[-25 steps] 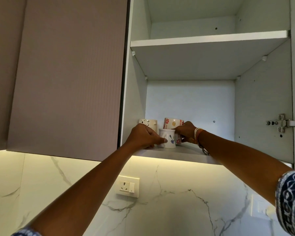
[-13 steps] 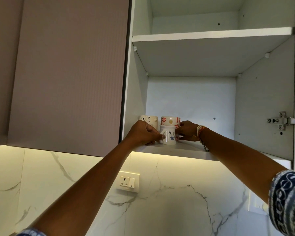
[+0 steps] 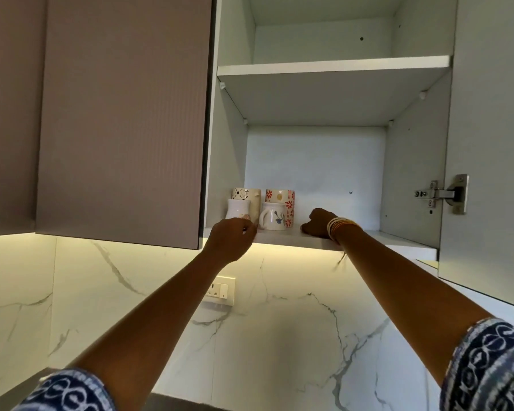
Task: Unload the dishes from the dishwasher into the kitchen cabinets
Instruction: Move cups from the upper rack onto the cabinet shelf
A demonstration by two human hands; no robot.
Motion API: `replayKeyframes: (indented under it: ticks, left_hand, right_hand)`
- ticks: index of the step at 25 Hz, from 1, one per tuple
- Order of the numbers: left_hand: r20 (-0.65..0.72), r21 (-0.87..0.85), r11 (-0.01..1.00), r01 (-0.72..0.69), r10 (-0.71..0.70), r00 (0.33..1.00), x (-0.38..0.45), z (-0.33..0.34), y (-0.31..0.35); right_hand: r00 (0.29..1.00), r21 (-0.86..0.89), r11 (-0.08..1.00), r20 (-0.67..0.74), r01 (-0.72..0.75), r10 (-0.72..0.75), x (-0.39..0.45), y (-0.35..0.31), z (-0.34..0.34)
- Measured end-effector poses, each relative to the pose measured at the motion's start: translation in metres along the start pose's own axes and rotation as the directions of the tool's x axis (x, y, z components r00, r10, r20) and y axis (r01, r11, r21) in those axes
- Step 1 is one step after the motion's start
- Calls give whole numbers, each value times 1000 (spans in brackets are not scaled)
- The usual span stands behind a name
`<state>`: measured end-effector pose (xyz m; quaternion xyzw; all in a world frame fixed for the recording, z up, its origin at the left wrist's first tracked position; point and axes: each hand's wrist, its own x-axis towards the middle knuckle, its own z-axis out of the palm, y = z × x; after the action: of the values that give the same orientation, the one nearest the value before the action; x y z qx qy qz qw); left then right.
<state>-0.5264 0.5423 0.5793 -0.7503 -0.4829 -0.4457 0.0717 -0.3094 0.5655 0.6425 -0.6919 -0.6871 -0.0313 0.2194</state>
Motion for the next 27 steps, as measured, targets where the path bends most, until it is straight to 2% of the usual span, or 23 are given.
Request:
replayKeyframes:
  ticks: [2,4,7,9,13,20,27]
  left_hand:
    - [-2,196,978,-77,79,997,-17,4,5]
    - [66,250,964,-92,78,995,-36,3,14]
    - [179,235,969,-81,39,983,-68,-9,34]
    - [246,281,953,-113,43,968,-94,-17,49]
    - [279,201,963,-180,119,953,-165,-23,73]
    - [452,147,969,-201,115,885,-300,9,104]
    - [673,114,945,-307,154,724,-465,59,123]
  right_hand:
    - [1000,9,1000,14,6,-6,-21,-4,-4]
    - [999,-60,998,27,20,-19,-54,-8,-2]
    - [976,-311,944,-144,111,-162,-109,-3,15]
    - [940,-362,920,-234,152,-247,-147,1,26]
    - [951,-252,961,-252,112,-177,-228,7,63]
    - [984,-81,997,-178,-5,-9,-373,45,164]
    - [986,20,986,11,-166,166,-544,115,262]
